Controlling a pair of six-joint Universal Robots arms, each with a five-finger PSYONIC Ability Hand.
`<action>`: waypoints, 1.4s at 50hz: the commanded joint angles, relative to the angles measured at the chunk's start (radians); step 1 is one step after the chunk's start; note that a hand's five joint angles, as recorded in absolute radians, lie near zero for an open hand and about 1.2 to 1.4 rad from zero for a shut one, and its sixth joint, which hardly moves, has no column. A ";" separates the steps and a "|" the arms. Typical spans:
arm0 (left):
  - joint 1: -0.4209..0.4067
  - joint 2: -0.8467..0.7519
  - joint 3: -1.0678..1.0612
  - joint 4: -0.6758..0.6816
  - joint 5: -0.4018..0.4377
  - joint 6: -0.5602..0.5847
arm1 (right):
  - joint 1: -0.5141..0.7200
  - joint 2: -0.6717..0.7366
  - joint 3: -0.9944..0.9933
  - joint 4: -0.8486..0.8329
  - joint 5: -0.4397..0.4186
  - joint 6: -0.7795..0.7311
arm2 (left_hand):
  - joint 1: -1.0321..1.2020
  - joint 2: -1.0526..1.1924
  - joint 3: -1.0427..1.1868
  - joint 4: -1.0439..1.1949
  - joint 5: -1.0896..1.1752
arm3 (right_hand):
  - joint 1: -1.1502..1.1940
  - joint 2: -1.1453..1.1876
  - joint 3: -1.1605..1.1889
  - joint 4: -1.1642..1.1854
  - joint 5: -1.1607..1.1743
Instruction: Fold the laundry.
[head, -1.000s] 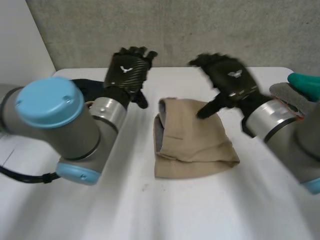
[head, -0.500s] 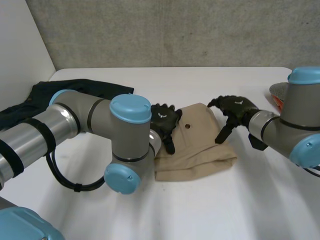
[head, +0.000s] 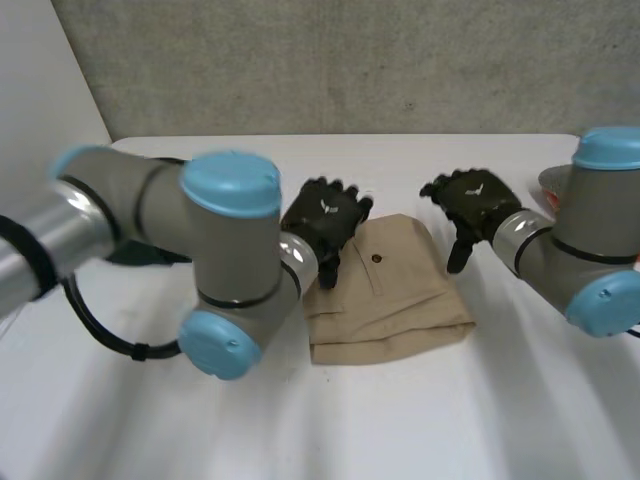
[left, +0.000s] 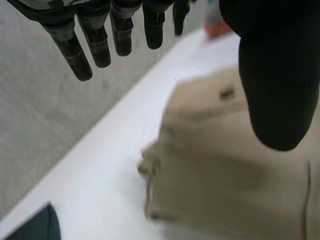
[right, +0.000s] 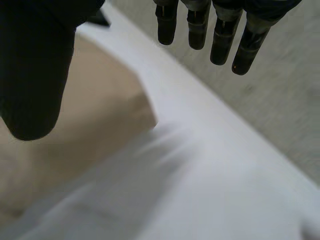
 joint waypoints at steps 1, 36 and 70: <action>0.058 0.320 -0.165 -0.001 0.251 -0.078 | -0.006 -0.262 0.282 -0.163 -0.008 0.053 | -0.003 -0.029 -0.036 -0.030 -0.047 | 0.017 -0.045 -0.039 -0.057 -0.054; 0.181 0.586 -0.422 -0.033 0.676 -0.233 | 0.144 -0.075 0.572 -0.722 -0.016 -0.073 | 0.000 -0.025 -0.032 -0.027 -0.043 | 0.068 0.006 0.012 -0.006 -0.003; 0.208 0.604 -0.428 -0.031 0.676 -0.234 | -0.026 -0.117 0.310 -0.713 -0.107 -0.045 | 0.000 -0.025 -0.032 -0.027 -0.043 | 1.239 1.177 1.183 1.164 1.168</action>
